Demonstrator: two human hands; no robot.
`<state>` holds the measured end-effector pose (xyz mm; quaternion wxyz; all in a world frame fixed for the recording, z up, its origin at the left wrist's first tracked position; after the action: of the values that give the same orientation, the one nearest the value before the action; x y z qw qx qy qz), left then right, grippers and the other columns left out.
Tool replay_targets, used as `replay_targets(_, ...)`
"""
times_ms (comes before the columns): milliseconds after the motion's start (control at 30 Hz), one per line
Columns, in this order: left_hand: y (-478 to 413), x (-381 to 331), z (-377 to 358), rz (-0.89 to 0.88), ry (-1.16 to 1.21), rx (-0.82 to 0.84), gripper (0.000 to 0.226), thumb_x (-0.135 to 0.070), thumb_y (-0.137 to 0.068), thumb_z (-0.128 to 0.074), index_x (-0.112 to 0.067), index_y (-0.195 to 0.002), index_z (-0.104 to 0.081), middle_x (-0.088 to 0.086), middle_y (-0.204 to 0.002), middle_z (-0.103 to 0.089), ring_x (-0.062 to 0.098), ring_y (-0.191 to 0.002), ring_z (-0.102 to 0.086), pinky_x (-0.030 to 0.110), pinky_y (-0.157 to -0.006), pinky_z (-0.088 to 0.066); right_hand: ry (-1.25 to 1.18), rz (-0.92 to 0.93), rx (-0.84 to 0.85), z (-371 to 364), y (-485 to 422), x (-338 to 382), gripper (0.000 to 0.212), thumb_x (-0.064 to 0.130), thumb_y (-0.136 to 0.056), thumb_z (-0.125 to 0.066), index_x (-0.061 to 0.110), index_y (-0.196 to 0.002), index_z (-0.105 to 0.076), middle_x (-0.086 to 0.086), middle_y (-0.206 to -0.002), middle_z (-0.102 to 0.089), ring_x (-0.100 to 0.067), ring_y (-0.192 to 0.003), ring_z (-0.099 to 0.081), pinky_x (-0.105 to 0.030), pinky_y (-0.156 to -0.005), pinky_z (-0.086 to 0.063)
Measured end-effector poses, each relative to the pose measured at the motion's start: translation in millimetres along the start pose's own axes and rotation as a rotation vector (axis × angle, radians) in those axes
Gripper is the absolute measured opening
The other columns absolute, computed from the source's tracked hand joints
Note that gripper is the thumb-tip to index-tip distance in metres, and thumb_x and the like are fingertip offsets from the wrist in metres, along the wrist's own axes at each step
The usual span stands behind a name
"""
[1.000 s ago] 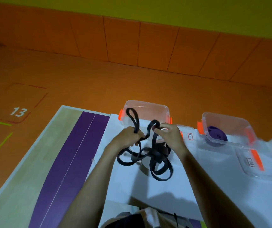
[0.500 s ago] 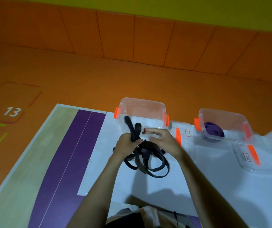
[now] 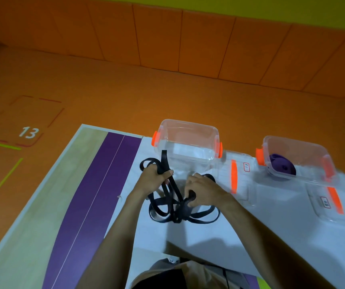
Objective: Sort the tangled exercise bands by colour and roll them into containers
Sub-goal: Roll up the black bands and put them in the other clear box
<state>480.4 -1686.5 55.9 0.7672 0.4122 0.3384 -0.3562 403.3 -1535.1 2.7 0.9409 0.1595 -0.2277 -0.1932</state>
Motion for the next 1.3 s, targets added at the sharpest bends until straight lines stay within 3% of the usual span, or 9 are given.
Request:
replay_targets(167,2,-1,15,0.018,0.081,-0.109,0.034,-0.035,-0.1,-0.067,-0.006,-0.085,-0.071,0.003,-0.073,-0.074,0.021,-0.074,-0.071,0.03,-0.073,-0.049,0.14,-0.011,0.081,-38,9,-2,0.05,0.05,-0.072,-0.084,0.025,-0.109,-0.062,0.009,-0.114,-0.059,-0.015,-0.115,-0.046,-0.041,-0.101,-0.03)
replay_targets(267,2,-5,27,0.017,0.073,-0.166,0.036,-0.034,-0.101,-0.067,-0.008,-0.077,-0.07,-0.001,-0.067,-0.072,0.005,-0.061,-0.064,0.026,-0.069,-0.045,0.382,-0.073,0.098,-60,12,-17,0.053,0.045,-0.076,-0.082,0.022,-0.122,-0.068,0.0,-0.12,-0.063,-0.027,-0.124,-0.048,-0.052,-0.103,-0.038)
replay_targets(367,3,-8,31,0.022,0.02,-0.175,0.035,-0.034,-0.102,-0.066,-0.009,-0.076,-0.067,-0.011,-0.054,-0.064,-0.001,-0.05,-0.057,0.023,-0.062,-0.04,0.496,-0.134,0.07,-71,16,-29,0.033,0.044,-0.061,-0.093,0.027,-0.087,-0.081,0.001,-0.093,-0.068,-0.028,-0.103,-0.06,-0.046,-0.077,-0.052)
replay_targets(467,7,-8,35,0.017,-0.09,-0.204,0.027,-0.037,-0.102,-0.065,-0.014,-0.088,-0.068,-0.002,-0.073,-0.073,0.01,-0.069,-0.068,0.032,-0.067,-0.048,0.454,-0.113,-0.083,-70,21,-31,0.029,0.036,-0.048,-0.097,0.026,-0.067,-0.077,0.007,-0.082,-0.064,-0.023,-0.087,-0.062,-0.037,-0.058,-0.051)
replay_targets(600,14,-9,42,0.032,-0.245,-0.262,0.03,-0.039,-0.102,-0.063,-0.012,-0.093,-0.068,0.006,-0.078,-0.073,0.023,-0.073,-0.07,0.034,-0.063,-0.051,0.324,-0.072,-0.124,-72,28,-37,0.029,0.021,-0.068,-0.077,0.022,-0.097,-0.077,0.005,-0.123,-0.065,-0.027,-0.104,-0.06,-0.04,-0.068,-0.056)
replay_targets(833,21,-10,34,0.029,-0.229,-0.244,0.032,-0.042,-0.101,-0.063,-0.013,-0.088,-0.066,0.005,-0.077,-0.073,0.023,-0.073,-0.07,0.042,-0.069,-0.057,0.31,-0.156,0.092,-99,18,-23,0.087,0.053,-0.058,-0.083,0.02,-0.135,-0.058,0.005,-0.129,-0.065,-0.028,-0.111,-0.053,-0.046,-0.083,-0.038)
replay_targets(933,28,-11,32,0.028,-0.238,-0.251,0.03,-0.04,-0.102,-0.063,-0.02,-0.08,-0.059,0.003,-0.074,-0.069,0.024,-0.071,-0.068,0.038,-0.065,-0.054,0.409,-0.216,0.119,-103,9,-11,0.069,0.061,-0.058,-0.083,0.019,-0.11,-0.07,0.003,-0.101,-0.069,-0.032,-0.106,-0.052,-0.048,-0.084,-0.032)
replay_targets(1067,35,-8,32,0.039,-0.261,-0.252,0.032,-0.041,-0.102,-0.063,-0.015,-0.084,-0.062,0.004,-0.076,-0.072,0.024,-0.073,-0.07,0.041,-0.07,-0.057,0.472,-0.254,-0.064,-94,0,0,0.028,0.016,-0.051,-0.092,0.022,-0.06,-0.066,0.003,-0.065,-0.058,-0.028,-0.088,-0.047,-0.042,-0.073,-0.031)
replay_targets(1300,47,-17,42,0.013,-0.441,-0.361,0.027,-0.036,-0.104,-0.059,-0.011,-0.097,-0.064,0.002,-0.076,-0.063,0.026,-0.069,-0.058,0.034,-0.061,-0.041,0.193,-0.286,-0.23,-65,16,-8,0.019,0.028,-0.067,-0.09,0.023,-0.075,-0.073,0.006,-0.084,-0.066,-0.027,-0.092,-0.06,-0.043,-0.07,-0.049)
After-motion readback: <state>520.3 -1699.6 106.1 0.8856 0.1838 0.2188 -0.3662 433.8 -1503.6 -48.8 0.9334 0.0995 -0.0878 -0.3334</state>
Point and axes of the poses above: each hand's wrist, its own y-axis away from the middle knuckle, its own z-axis out of the back of the hand, x = y × z, the point moved 10 cm from there along -y, towards the middle knuckle
